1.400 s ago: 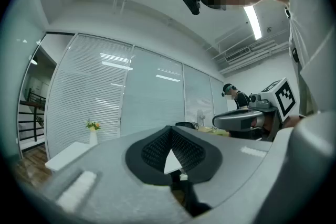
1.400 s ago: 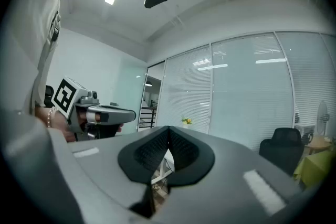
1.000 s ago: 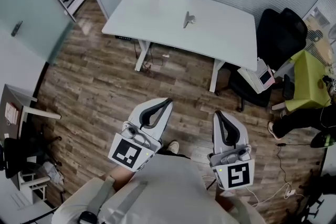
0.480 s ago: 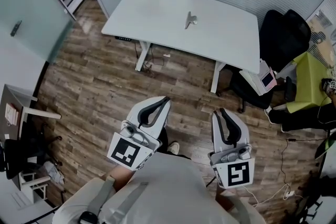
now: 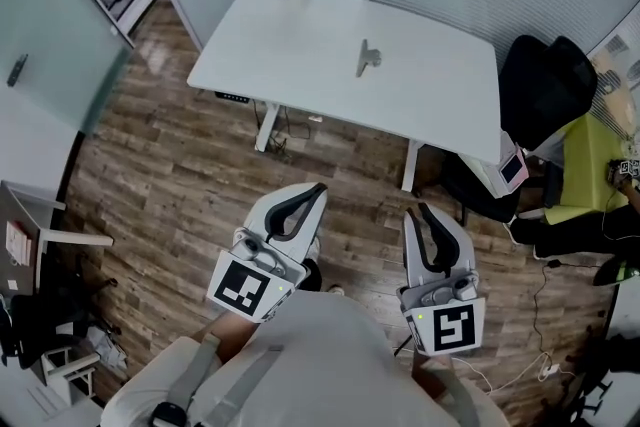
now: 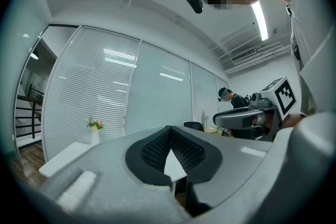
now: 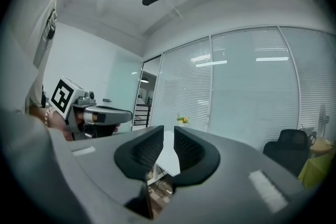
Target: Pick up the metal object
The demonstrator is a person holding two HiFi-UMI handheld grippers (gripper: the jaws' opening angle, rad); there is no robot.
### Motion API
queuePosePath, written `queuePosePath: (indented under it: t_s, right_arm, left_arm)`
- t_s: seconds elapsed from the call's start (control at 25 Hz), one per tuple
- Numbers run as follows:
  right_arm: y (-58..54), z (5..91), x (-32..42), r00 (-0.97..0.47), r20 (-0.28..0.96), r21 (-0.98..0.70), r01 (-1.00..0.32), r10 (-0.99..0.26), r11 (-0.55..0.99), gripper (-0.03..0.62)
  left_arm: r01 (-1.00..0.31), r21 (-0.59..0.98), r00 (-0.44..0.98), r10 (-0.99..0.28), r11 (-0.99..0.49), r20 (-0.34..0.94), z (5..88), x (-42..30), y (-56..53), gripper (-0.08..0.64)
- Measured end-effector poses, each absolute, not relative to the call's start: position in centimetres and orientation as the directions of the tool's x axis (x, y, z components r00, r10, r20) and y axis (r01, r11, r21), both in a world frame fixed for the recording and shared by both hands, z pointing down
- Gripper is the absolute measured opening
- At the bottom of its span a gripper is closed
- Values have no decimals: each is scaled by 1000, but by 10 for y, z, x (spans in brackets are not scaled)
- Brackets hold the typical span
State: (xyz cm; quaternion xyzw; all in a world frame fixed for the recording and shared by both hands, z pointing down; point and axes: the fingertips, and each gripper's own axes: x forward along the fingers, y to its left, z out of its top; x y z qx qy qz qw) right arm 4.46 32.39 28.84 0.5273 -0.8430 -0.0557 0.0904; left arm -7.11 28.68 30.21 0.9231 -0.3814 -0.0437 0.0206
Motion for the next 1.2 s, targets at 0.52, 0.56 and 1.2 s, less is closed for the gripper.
queuePosePath:
  t_s: [0.52, 0.56, 1.2]
  right_arm:
    - [235, 289, 3, -388, 98, 198, -895, -916, 400, 66]
    - [230, 290, 2, -387, 100, 199, -895, -917, 399, 66]
    - [145, 302, 27, -371, 105, 193, -903, -923, 385, 66]
  left_arm:
    - [-660, 68, 743, -664, -748, -85, 303, -110, 197, 2]
    - [-659, 70, 745, -663, -749, -77, 305, -112, 192, 2]
    - [-657, 79, 747, -662, -750, -61, 315, -89, 105, 2]
